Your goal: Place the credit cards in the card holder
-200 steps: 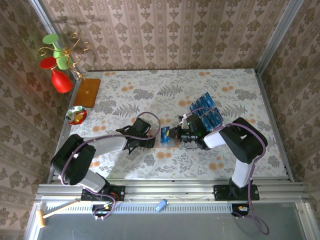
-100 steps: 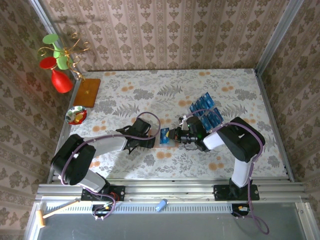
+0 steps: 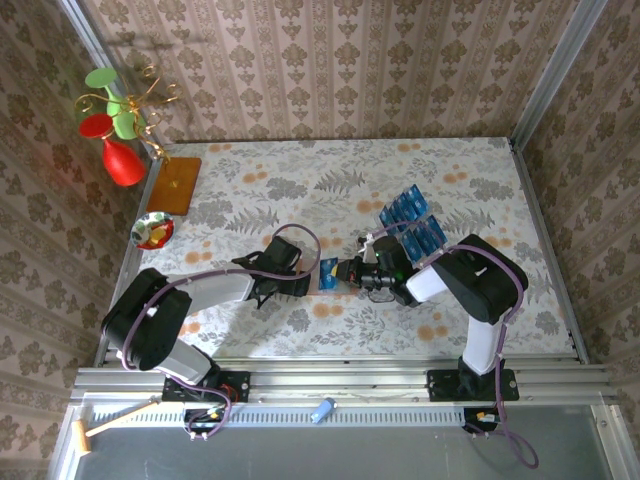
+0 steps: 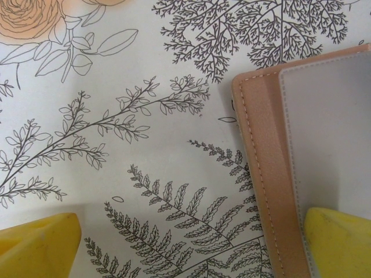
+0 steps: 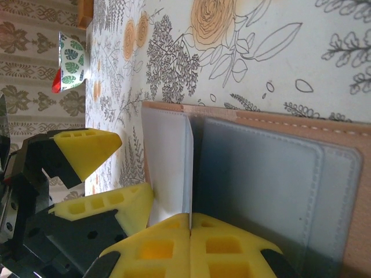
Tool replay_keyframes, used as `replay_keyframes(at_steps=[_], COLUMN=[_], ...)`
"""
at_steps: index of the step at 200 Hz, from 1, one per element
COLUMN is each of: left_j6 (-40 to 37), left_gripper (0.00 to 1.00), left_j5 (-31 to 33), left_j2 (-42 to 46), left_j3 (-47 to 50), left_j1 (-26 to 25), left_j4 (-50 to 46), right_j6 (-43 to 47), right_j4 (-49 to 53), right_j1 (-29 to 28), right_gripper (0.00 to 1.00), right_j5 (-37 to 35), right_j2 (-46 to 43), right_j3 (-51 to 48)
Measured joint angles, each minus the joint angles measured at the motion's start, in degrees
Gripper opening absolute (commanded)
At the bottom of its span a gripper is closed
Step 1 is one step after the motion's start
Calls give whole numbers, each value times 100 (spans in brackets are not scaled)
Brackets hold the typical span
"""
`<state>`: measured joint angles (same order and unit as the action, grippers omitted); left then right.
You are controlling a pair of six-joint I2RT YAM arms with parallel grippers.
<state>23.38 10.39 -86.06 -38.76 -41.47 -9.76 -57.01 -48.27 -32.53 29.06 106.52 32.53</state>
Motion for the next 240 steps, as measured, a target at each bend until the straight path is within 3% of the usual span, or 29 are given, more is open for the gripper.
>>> replay_keyframes(at_steps=[240], left_j6=[0], left_gripper=[100], left_j5=[4], left_j2=[11], left_j3=[2], left_j1=[0], left_j4=[0], right_j6=[-26], right_j4=[-289], right_j1=[-37], right_gripper=[0], right_j5=[79], right_j2=[177], right_j3=[-26])
